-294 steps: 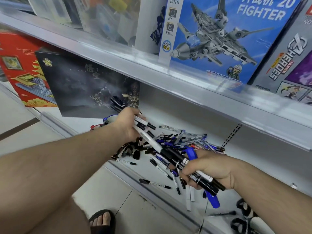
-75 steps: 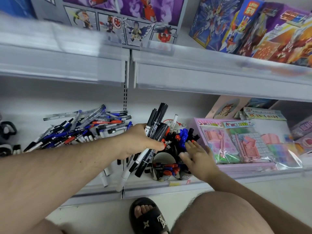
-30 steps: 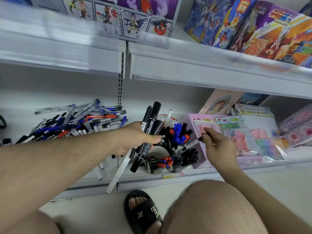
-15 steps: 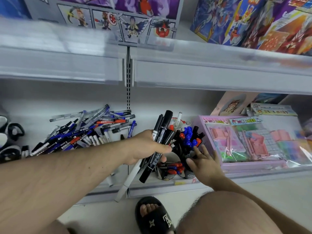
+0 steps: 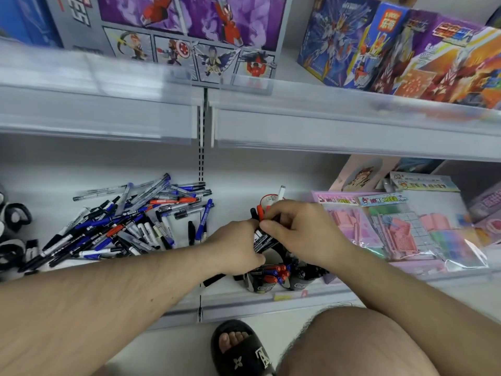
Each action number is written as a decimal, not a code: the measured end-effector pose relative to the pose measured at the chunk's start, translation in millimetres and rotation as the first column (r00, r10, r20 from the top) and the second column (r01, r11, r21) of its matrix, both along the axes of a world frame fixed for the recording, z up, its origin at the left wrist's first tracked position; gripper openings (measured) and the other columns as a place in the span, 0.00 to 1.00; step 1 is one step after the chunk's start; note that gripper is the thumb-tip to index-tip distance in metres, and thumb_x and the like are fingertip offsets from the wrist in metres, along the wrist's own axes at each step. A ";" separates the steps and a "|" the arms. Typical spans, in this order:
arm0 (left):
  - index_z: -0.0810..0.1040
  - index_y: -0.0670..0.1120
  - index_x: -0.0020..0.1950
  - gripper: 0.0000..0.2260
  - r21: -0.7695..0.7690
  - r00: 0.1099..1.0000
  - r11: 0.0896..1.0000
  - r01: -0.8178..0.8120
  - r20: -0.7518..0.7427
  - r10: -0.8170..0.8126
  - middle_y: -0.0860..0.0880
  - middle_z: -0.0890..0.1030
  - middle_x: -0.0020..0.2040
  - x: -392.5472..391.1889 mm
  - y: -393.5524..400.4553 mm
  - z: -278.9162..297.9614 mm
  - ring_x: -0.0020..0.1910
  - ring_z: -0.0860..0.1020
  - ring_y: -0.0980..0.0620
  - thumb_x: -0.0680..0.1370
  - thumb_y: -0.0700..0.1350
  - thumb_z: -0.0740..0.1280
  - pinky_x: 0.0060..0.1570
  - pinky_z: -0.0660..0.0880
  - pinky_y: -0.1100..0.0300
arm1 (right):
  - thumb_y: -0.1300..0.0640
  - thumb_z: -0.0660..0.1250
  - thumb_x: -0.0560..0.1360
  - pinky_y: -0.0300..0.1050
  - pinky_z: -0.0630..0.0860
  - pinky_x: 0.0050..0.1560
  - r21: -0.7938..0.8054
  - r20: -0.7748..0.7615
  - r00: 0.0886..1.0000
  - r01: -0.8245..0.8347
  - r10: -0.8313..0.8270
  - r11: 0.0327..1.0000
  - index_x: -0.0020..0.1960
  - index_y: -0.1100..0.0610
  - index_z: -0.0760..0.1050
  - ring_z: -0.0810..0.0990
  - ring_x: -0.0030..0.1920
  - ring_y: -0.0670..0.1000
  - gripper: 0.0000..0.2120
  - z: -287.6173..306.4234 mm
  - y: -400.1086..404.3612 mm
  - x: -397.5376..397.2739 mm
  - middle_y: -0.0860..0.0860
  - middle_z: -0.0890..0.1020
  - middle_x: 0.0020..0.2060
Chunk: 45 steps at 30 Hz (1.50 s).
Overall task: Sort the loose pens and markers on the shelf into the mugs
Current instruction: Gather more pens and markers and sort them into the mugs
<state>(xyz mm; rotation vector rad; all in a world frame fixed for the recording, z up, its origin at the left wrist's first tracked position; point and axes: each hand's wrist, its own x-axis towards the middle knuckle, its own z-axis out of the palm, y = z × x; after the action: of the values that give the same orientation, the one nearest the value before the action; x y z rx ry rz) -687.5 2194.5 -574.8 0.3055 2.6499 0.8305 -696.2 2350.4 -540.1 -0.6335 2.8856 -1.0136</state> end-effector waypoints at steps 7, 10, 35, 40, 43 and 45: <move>0.70 0.50 0.65 0.20 -0.073 0.999 0.997 -0.006 -0.052 0.002 0.53 0.72 0.40 -0.6 -4.3 -3.8 0.41 0.75 0.50 0.75 0.47 0.69 0.30 0.67 0.61 | 0.52 0.70 0.76 0.32 0.63 0.31 0.083 0.022 0.999 0.037 -0.039 0.996 0.58 0.46 0.77 0.73 0.28 0.40 0.12 -8.7 2.7 3.4 0.42 0.73 0.23; 0.71 0.49 0.64 0.18 -0.063 0.999 0.998 -0.017 -0.046 0.014 0.52 0.74 0.41 -3.2 -3.6 -4.0 0.40 0.76 0.51 0.75 0.47 0.69 0.28 0.66 0.61 | 0.56 0.70 0.76 0.30 0.66 0.31 0.032 0.067 0.995 0.071 -0.073 0.997 0.48 0.50 0.78 0.74 0.27 0.38 0.02 -6.7 2.2 2.5 0.38 0.75 0.23; 0.80 0.44 0.56 0.11 0.717 0.727 0.377 -0.586 0.671 -0.145 0.50 0.84 0.44 -26.5 -30.8 12.9 0.39 0.83 0.53 0.79 0.37 0.60 0.38 0.75 0.59 | 0.74 0.55 0.75 0.41 0.71 0.24 -0.487 0.631 0.768 0.502 -0.109 0.715 0.48 0.59 0.74 0.65 0.23 0.49 0.14 4.9 10.0 -37.5 0.52 0.67 0.26; 0.80 0.44 0.53 0.09 0.699 0.738 0.493 -0.519 0.657 -0.154 0.51 0.85 0.41 -24.8 -32.7 16.7 0.38 0.83 0.55 0.80 0.37 0.60 0.36 0.77 0.61 | 0.59 0.65 0.79 0.38 0.55 0.24 -0.411 0.614 0.786 0.398 -0.073 0.820 0.57 0.56 0.78 0.60 0.24 0.46 0.08 15.6 -10.7 -48.2 0.52 0.69 0.36; 0.79 0.42 0.53 0.09 0.692 0.757 0.556 -0.460 0.633 -0.162 0.50 0.84 0.39 -22.8 -31.5 18.8 0.35 0.82 0.55 0.81 0.37 0.59 0.36 0.78 0.62 | 0.57 0.69 0.75 0.39 0.56 0.25 -0.240 0.615 0.785 0.278 -0.075 0.930 0.49 0.61 0.81 0.62 0.23 0.47 0.07 18.9 -24.1 -50.3 0.53 0.74 0.29; 0.79 0.42 0.52 0.08 0.689 0.762 0.567 -0.451 0.628 -0.157 0.49 0.84 0.40 -22.6 -31.2 16.7 0.36 0.83 0.54 0.81 0.37 0.60 0.41 0.78 0.59 | 0.61 0.69 0.75 0.38 0.56 0.23 -0.167 0.621 0.778 0.247 -0.093 0.955 0.47 0.63 0.80 0.64 0.19 0.45 0.05 17.6 -29.5 -52.0 0.49 0.71 0.20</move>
<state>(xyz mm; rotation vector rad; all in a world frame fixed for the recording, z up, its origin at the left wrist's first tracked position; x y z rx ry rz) -710.0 2163.3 -558.1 -0.0353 1.4944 1.8357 -748.2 2320.8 -522.6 -0.0080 2.2881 -1.3076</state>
